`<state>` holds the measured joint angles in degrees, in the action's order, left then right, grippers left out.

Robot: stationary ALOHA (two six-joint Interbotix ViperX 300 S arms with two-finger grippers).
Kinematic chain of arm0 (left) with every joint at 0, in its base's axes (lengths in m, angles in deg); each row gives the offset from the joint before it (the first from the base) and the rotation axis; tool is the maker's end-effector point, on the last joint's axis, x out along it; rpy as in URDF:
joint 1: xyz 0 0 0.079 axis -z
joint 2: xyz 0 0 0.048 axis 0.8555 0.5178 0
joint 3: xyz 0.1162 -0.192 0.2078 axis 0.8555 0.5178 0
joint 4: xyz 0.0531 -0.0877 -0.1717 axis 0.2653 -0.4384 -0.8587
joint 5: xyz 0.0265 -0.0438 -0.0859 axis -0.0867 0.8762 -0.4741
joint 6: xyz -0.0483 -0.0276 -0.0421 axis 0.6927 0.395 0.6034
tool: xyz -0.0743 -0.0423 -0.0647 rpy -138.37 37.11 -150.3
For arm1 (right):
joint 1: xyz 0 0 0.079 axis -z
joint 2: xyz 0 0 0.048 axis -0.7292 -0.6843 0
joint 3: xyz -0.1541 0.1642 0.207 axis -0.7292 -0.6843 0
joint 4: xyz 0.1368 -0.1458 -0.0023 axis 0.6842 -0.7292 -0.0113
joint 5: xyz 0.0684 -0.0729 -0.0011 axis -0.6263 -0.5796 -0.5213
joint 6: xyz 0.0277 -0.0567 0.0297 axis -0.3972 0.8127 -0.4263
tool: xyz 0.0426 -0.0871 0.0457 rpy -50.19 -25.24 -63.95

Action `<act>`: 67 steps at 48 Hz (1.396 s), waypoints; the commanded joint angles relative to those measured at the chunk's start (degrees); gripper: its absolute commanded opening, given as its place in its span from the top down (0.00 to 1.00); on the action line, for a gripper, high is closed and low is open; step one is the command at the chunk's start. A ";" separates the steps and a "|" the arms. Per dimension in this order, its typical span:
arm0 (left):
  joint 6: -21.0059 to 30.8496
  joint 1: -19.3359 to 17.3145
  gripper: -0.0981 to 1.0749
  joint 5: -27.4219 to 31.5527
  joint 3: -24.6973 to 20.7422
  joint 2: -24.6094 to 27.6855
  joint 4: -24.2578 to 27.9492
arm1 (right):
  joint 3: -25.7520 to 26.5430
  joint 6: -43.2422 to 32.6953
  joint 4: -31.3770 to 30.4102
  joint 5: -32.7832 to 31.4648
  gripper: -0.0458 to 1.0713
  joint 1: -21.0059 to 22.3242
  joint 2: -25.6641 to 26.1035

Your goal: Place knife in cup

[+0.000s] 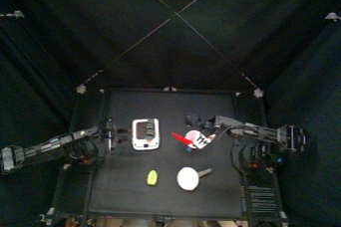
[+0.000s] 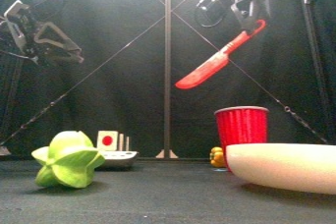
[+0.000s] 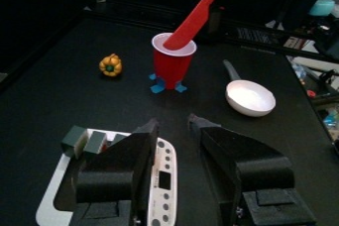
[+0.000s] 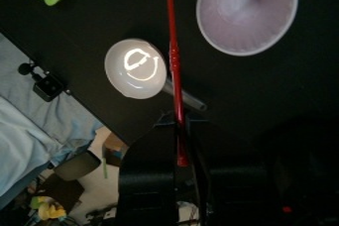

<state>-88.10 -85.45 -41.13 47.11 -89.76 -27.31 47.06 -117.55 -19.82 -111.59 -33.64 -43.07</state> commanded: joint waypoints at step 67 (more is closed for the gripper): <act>0.09 0.18 0.30 -2.11 0.18 0.18 0.26 | -4.75 -0.26 -4.75 -8.09 0.32 3.96 1.23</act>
<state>-88.01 -85.36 -43.15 48.07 -89.76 -26.87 41.09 -117.73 -24.22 -120.03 -29.95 -42.46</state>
